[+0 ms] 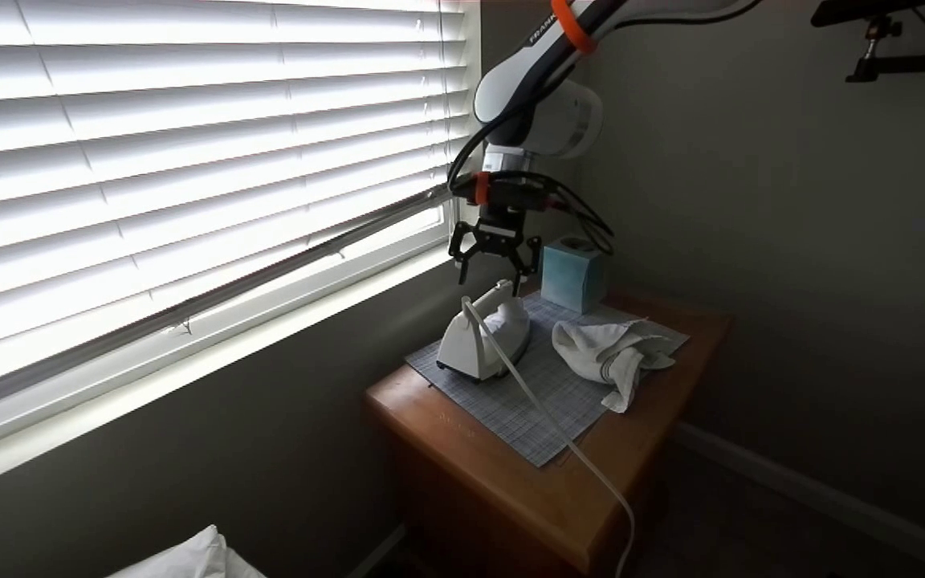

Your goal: Lift the pressing iron make it face towards the window and move it to the left

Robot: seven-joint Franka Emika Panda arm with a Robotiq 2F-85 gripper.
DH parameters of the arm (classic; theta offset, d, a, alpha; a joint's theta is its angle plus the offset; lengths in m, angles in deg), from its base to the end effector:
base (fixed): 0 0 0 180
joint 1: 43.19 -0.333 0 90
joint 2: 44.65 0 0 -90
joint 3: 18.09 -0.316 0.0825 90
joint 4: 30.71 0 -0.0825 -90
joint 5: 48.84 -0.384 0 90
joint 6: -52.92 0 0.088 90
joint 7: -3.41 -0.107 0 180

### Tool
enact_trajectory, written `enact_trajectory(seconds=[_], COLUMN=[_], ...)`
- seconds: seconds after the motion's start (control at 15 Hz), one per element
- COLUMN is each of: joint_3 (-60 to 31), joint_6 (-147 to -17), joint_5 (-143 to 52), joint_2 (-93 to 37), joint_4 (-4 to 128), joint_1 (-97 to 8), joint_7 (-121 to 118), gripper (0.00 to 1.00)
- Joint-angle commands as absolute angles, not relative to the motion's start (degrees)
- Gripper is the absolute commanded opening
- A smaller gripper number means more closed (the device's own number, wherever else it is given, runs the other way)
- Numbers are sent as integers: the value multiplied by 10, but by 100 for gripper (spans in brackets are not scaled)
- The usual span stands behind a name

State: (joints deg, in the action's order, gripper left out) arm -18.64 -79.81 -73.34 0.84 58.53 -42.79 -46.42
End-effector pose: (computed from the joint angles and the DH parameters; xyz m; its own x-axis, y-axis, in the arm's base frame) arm 0.6995 0.0087 0.1753 0.3937 -0.8750 -0.2816 -0.9192 -0.3708 -0.1328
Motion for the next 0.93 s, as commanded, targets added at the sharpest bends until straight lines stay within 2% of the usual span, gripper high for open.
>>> enact_trajectory(seconds=[0.0,0.4,0.47,0.67,0.73,0.87], joint_3=[-184,-185,-185,-185,-186,-185], joint_6=[-811,-806,-807,-806,-805,-804], joint_5=[-748,-742,-741,-740,-740,-739], joint_2=[55,89,93,99,98,95], joint_4=[536,502,500,495,496,500], joint_1=[-427,-425,-425,-424,-424,-424], joint_7=[-494,-512,-515,-518,-519,-519], gripper=[100,98,94,74,63,53])
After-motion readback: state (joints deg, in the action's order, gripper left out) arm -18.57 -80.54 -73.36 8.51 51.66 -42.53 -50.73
